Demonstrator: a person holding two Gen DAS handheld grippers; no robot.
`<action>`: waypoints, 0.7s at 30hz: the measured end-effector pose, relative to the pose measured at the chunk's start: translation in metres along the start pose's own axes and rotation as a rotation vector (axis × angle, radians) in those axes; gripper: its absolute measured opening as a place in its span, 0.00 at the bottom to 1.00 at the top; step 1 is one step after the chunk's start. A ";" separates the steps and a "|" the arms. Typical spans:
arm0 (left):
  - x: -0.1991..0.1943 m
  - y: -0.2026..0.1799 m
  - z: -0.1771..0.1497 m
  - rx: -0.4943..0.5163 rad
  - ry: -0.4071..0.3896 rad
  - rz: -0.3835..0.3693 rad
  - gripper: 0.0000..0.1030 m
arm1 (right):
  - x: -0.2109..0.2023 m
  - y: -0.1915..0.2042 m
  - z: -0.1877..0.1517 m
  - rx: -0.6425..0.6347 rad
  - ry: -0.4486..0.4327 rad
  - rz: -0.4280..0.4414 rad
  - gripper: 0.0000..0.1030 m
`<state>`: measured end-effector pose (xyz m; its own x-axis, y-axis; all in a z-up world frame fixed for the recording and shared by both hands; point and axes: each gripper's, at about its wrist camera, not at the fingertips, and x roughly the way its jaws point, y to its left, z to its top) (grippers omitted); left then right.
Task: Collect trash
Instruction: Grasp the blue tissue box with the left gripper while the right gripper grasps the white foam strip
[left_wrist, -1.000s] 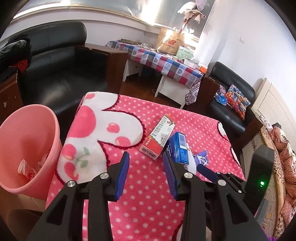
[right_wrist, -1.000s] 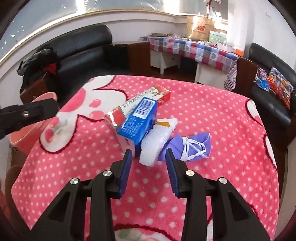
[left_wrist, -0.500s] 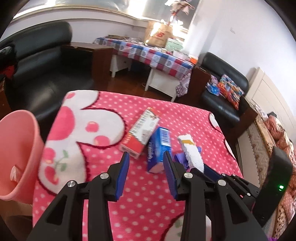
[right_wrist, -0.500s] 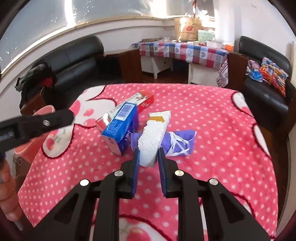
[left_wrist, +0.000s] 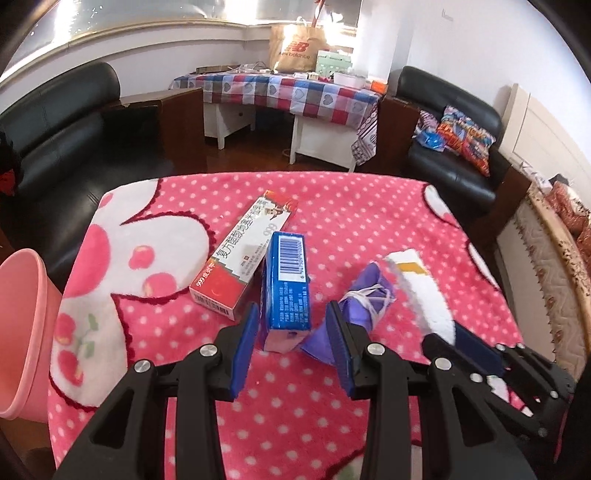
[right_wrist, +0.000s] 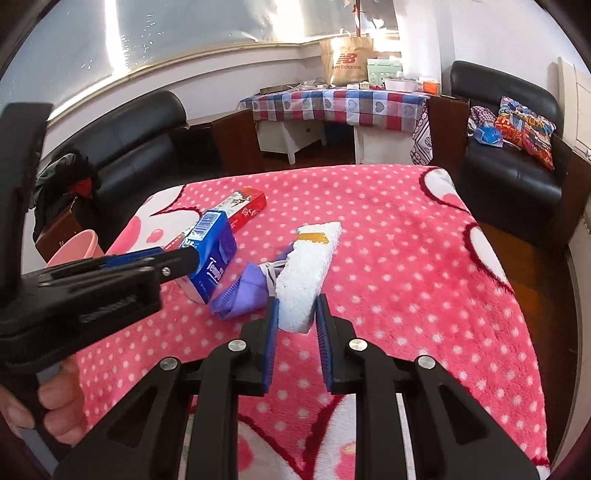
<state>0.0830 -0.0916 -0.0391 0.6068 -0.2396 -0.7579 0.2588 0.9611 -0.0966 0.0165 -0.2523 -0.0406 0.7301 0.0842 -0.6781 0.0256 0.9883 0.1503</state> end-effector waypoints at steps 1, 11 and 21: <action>0.003 0.001 0.000 0.000 0.005 0.007 0.36 | 0.001 -0.001 0.000 0.004 0.001 0.001 0.20; 0.005 0.006 -0.006 0.008 -0.001 0.017 0.22 | 0.000 -0.003 -0.001 0.011 0.004 0.012 0.20; -0.044 0.020 -0.018 -0.035 -0.062 -0.022 0.22 | -0.019 0.016 0.001 -0.021 -0.031 0.027 0.20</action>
<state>0.0484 -0.0595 -0.0193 0.6467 -0.2678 -0.7142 0.2468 0.9594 -0.1363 0.0037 -0.2384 -0.0250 0.7511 0.1075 -0.6514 -0.0088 0.9882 0.1529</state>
